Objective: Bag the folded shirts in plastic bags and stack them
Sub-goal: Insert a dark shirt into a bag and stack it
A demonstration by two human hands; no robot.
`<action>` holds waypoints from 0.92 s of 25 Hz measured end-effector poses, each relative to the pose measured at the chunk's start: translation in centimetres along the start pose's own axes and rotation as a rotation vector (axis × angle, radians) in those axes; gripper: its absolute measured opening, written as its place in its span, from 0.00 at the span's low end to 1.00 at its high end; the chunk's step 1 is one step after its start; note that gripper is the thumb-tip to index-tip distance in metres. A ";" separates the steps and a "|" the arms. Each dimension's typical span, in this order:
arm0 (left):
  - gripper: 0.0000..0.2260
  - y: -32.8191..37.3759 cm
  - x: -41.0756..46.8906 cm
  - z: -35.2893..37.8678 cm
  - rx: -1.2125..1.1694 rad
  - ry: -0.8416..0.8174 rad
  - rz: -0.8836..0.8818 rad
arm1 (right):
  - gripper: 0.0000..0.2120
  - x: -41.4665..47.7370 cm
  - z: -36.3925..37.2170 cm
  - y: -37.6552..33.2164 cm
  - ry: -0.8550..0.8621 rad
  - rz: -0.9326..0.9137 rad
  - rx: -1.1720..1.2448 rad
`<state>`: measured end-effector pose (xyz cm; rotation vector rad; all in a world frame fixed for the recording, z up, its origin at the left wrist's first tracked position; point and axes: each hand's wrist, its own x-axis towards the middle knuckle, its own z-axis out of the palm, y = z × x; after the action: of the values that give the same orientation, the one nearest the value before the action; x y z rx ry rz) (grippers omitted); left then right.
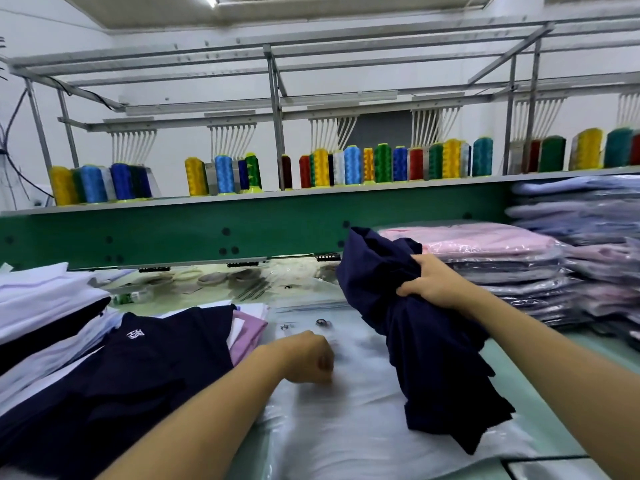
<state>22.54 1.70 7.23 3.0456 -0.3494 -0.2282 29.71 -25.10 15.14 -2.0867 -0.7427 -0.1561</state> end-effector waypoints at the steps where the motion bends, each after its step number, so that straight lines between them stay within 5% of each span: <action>1: 0.08 -0.2 0.0 0.3 0.035 0.055 0.015 | 0.07 0.0 -0.1 0.0 -0.010 -0.001 -0.003; 7: 0.10 -1.5 0.2 0.4 0.282 0.097 -0.036 | 0.06 -0.1 -0.7 -0.3 -0.053 -0.026 -0.039; 11: 0.08 -1.6 0.9 0.3 0.367 0.263 -0.061 | 0.07 0.0 -0.4 -0.7 -0.077 -0.050 -0.112; 17: 0.20 -3.4 1.5 -1.3 0.611 0.137 0.301 | 0.07 1.1 -1.2 -2.9 -0.077 -0.158 -0.205; 19: 0.19 -3.8 2.3 -1.1 0.505 0.159 0.138 | 0.11 1.3 -1.4 -3.7 -0.059 -0.198 -0.268; 23: 0.22 -2.6 4.3 -1.8 -0.178 0.333 -0.114 | 0.16 0.3 -0.3 -4.6 -0.037 -0.278 -0.361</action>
<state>27.49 3.30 8.24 2.8582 -0.1250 0.2288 27.45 -23.28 18.68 -2.3178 -1.0916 -0.4339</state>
